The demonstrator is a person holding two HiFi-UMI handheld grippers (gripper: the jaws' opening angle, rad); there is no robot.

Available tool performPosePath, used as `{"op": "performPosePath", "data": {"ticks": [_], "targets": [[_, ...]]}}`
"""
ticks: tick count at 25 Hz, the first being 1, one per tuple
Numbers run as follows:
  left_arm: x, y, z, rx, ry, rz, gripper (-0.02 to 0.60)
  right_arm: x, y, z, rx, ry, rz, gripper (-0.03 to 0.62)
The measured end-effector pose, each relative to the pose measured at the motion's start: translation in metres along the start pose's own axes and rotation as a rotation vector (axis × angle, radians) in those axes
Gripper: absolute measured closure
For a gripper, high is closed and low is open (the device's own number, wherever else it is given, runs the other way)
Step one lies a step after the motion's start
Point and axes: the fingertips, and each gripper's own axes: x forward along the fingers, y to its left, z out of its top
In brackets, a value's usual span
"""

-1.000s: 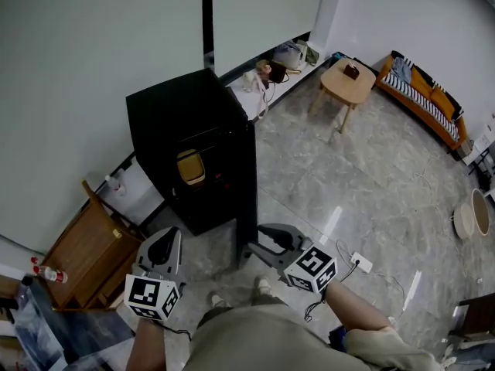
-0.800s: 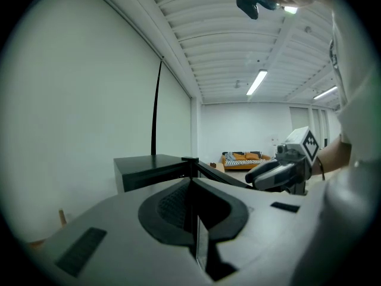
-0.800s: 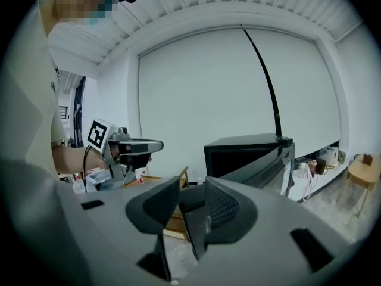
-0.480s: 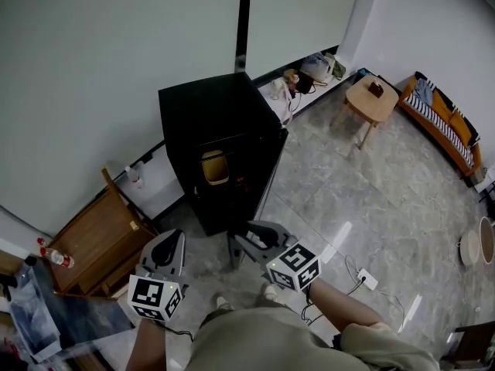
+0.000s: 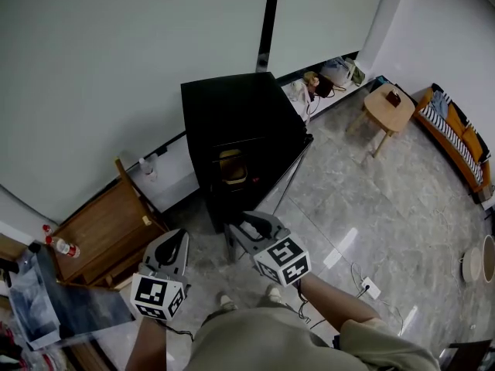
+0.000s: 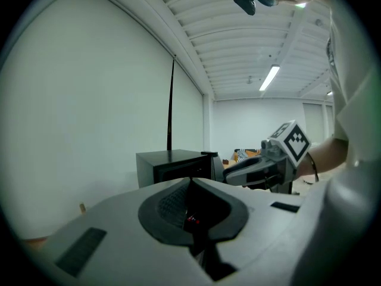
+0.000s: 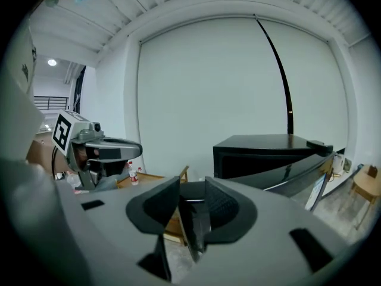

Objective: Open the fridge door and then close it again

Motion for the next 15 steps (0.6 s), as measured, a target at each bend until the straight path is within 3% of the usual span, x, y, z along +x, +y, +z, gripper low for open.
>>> {"op": "performPosePath", "data": {"ticks": [6,15], "targets": [[-0.001,0.018,-0.004,-0.009,0.003,0.026,0.572,0.027,-0.002,0.010,0.016,-0.026,-0.003,0.480],[0.011,0.043,-0.007,-0.035,0.003,0.040,0.572,0.045,-0.018,0.017,0.011,-0.061,-0.116,0.482]]}}
